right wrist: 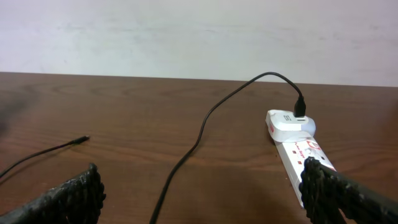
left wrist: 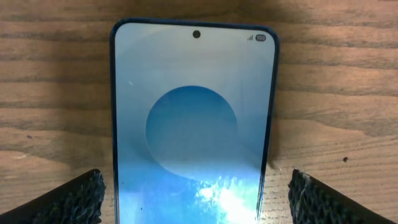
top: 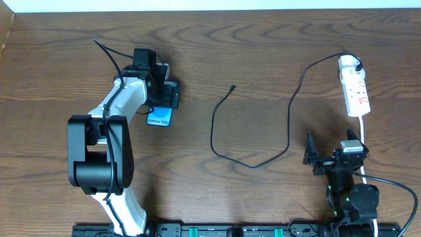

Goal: Plug charger to phone and switch on socket
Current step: 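Close the left gripper on the phone's top edge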

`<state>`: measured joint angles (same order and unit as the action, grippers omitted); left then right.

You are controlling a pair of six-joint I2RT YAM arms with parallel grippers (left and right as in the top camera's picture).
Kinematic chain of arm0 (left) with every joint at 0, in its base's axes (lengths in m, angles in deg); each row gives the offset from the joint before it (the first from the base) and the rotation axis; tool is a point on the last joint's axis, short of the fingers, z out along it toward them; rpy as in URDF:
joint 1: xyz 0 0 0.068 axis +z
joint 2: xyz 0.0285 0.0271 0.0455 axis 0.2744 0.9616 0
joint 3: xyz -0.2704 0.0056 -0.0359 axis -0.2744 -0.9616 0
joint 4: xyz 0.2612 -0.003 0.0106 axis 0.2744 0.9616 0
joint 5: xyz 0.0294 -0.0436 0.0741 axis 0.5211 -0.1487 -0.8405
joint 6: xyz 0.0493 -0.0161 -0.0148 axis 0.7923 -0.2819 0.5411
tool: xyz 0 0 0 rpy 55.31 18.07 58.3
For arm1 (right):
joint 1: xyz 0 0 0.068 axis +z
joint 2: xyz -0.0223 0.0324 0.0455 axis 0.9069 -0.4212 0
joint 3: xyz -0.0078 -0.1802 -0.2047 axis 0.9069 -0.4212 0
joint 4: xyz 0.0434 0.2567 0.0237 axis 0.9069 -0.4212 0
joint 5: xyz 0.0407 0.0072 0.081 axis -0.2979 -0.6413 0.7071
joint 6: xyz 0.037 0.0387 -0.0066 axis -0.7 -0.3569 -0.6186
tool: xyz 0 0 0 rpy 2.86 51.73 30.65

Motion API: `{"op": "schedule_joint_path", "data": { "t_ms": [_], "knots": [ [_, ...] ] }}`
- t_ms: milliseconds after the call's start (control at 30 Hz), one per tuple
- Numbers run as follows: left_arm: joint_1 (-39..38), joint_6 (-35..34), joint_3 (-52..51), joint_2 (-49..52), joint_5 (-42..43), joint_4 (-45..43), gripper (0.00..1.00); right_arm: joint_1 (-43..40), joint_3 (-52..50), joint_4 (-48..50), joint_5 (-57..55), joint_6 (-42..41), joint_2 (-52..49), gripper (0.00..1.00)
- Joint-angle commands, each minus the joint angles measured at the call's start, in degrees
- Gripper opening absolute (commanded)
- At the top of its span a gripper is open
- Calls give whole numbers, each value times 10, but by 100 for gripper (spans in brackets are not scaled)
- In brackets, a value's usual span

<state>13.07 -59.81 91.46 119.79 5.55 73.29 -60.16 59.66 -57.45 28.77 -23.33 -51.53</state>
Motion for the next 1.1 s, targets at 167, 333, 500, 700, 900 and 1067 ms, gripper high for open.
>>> {"op": "schedule_joint_path", "data": {
  "t_ms": [167, 333, 500, 700, 900, 1067],
  "knots": [
    [-1, 14, 9, 42, -8, -5, 94, -3, -1, -2, -1, -6, 4, 99],
    [-1, 14, 9, 42, -8, -8, 94, -3, -1, -2, -1, -6, 4, 99],
    [-1, 14, 8, 42, -8, -8, 94, -3, -1, -2, -1, -6, 4, 99],
    [-1, 14, 7, 42, -7, -5, 93, -3, -1, -2, -1, -6, 4, 99],
    [-6, 14, 7, 42, -7, 10, 91, -3, -1, -2, -1, -6, 4, 99],
    [-13, 13, 7, 42, -7, 11, 85, -3, -1, -2, -1, -6, 4, 99]
  ]
}}
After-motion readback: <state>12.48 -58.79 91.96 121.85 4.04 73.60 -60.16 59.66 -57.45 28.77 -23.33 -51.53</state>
